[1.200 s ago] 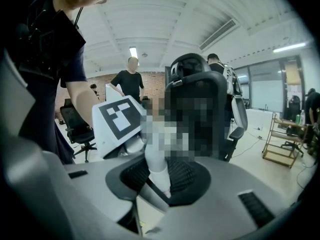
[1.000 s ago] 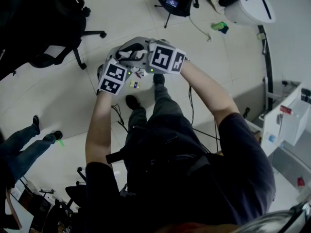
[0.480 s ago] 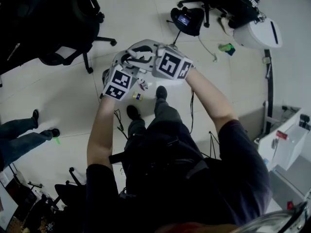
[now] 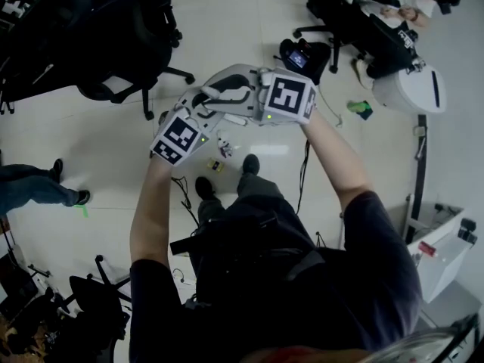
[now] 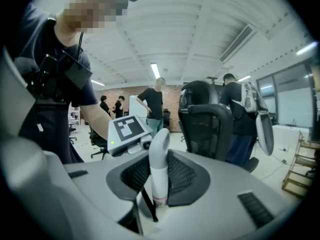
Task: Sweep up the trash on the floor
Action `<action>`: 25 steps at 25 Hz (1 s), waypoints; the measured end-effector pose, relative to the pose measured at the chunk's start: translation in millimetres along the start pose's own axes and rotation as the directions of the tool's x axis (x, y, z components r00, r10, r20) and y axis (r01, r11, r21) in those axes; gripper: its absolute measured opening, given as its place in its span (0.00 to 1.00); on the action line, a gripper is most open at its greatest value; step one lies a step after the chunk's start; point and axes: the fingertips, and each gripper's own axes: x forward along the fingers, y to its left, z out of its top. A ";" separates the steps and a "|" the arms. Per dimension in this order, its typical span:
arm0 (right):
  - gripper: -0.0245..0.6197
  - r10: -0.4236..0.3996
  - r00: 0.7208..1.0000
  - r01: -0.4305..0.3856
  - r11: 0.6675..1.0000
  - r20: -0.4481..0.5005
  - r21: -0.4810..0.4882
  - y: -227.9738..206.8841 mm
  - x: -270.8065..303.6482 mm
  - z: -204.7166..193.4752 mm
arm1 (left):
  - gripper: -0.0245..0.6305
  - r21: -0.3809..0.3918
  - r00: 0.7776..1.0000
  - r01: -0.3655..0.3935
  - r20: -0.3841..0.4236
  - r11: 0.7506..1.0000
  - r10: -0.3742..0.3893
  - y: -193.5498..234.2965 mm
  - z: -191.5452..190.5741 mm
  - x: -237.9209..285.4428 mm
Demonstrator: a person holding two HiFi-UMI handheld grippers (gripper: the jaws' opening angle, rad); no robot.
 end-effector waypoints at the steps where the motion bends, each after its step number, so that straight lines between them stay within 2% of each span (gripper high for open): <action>1: 0.21 0.029 1.000 -0.029 1.000 0.003 -0.002 2.7 -0.5 5.5 | 0.19 -0.006 1.000 0.009 0.012 1.000 -0.009 -1.2 4.5 -3.5; 5: 0.21 0.119 0.993 -0.119 0.993 -0.004 -0.010 11.9 1.9 15.9 | 0.19 -0.054 0.998 0.023 0.056 0.998 -0.020 -4.3 10.8 -16.6; 9: 0.21 0.179 0.984 -0.179 0.984 -0.018 -0.013 17.3 8.6 21.2 | 0.19 -0.031 0.998 -0.017 0.060 0.999 0.018 -5.5 9.8 -28.0; 12: 0.21 0.182 0.983 -0.182 0.983 -0.003 -0.007 18.9 18.7 36.6 | 0.19 -0.040 0.995 -0.072 0.061 0.997 0.074 -0.3 13.5 -46.8; 14: 0.21 0.140 0.990 -0.140 0.990 -0.002 -0.021 17.0 32.3 46.3 | 0.19 -0.050 0.990 -0.128 0.056 0.991 0.131 9.8 12.8 -62.6; 16: 0.31 0.089 0.996 -0.089 0.995 0.006 -0.042 16.9 50.3 53.6 | 0.19 -0.070 0.978 -0.198 0.051 0.978 0.201 20.9 7.5 -79.1; 17: 0.32 0.068 0.998 -0.068 0.996 0.013 -0.051 17.5 59.5 56.3 | 0.19 -0.078 0.971 -0.230 0.046 0.970 0.234 25.4 3.6 -86.9; 19: 0.20 0.044 0.999 -0.042 0.997 0.028 -0.068 18.7 76.9 59.4 | 0.19 -0.079 0.957 -0.284 0.032 0.955 0.288 31.7 -6.1 -100.5; 20: 0.20 0.044 0.998 -0.042 0.997 0.035 -0.068 19.8 84.9 60.2 | 0.19 -0.075 0.950 -0.307 0.026 0.949 0.310 34.6 -11.4 -106.8; 22: 0.20 0.064 0.997 -0.061 0.995 0.031 -0.080 22.2 101.2 59.5 | 0.19 -0.061 0.934 -0.356 0.016 0.932 0.358 42.7 -22.2 -119.0; 25: 0.20 0.134 0.988 -0.144 0.976 -0.071 -0.161 26.5 129.7 46.9 | 0.19 -0.057 0.907 -0.421 0.000 0.905 0.422 57.3 -45.5 -131.2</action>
